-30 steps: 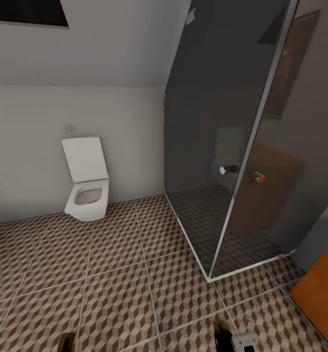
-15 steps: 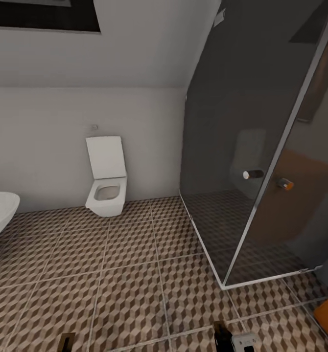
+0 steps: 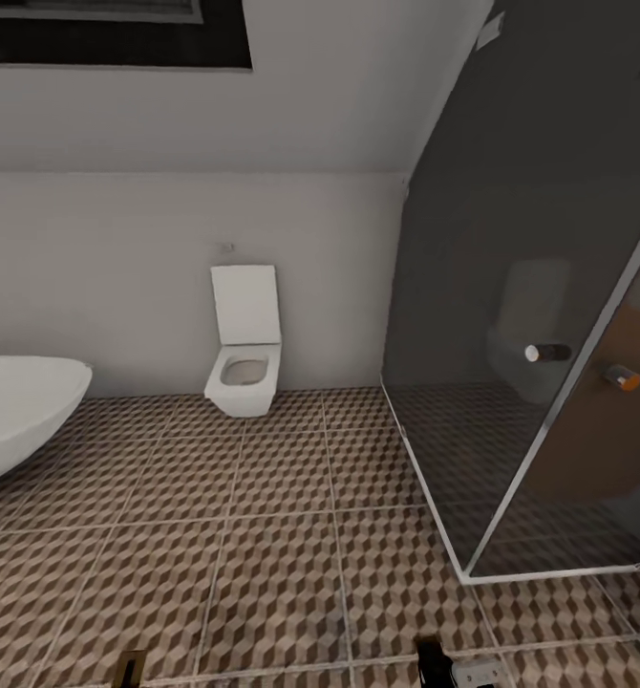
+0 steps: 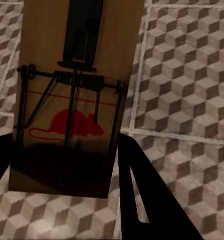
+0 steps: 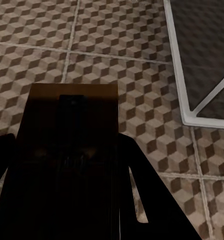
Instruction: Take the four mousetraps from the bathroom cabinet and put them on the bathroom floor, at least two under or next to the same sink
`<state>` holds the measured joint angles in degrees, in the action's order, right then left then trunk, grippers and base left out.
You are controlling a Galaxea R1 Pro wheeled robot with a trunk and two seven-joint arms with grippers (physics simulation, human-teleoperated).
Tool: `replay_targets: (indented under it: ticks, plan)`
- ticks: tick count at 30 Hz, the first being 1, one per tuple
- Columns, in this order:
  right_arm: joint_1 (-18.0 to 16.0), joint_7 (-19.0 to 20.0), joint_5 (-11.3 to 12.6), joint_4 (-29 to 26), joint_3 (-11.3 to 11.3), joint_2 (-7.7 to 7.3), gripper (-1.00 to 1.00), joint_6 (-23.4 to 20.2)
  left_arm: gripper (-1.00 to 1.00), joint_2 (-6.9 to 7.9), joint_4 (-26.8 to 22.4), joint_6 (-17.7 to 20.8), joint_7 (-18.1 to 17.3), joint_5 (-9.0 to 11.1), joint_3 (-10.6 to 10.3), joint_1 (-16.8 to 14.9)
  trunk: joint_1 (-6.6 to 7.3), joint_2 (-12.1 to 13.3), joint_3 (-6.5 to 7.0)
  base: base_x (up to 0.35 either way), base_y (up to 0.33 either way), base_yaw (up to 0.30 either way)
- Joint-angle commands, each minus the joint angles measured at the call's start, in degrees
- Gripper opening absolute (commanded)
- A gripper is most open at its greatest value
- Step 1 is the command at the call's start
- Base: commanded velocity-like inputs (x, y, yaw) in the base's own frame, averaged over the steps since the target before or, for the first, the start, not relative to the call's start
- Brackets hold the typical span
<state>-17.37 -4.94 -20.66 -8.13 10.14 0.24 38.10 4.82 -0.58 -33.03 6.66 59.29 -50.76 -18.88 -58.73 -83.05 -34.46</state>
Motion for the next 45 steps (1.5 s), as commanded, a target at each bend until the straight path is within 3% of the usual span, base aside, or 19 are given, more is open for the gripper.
replay_targets:
  ticks: [1, 45]
  plan:
    - [-0.03, -0.24, -0.45, 0.04, 0.23, 0.02, -1.0, 0.15, -1.0, 0.01, -0.08, -0.02, 0.81, -0.23, -0.48, -0.02, 0.0, -0.02, -0.05, 0.0, 0.0, 0.246]
    - [-0.03, -0.24, -0.51, 0.05, 0.23, 0.02, -1.0, 0.22, -1.0, -0.01, -0.1, 0.07, 0.81, -0.23, -0.48, -0.02, 0.0, -0.02, -0.05, 0.0, 0.0, 0.248]
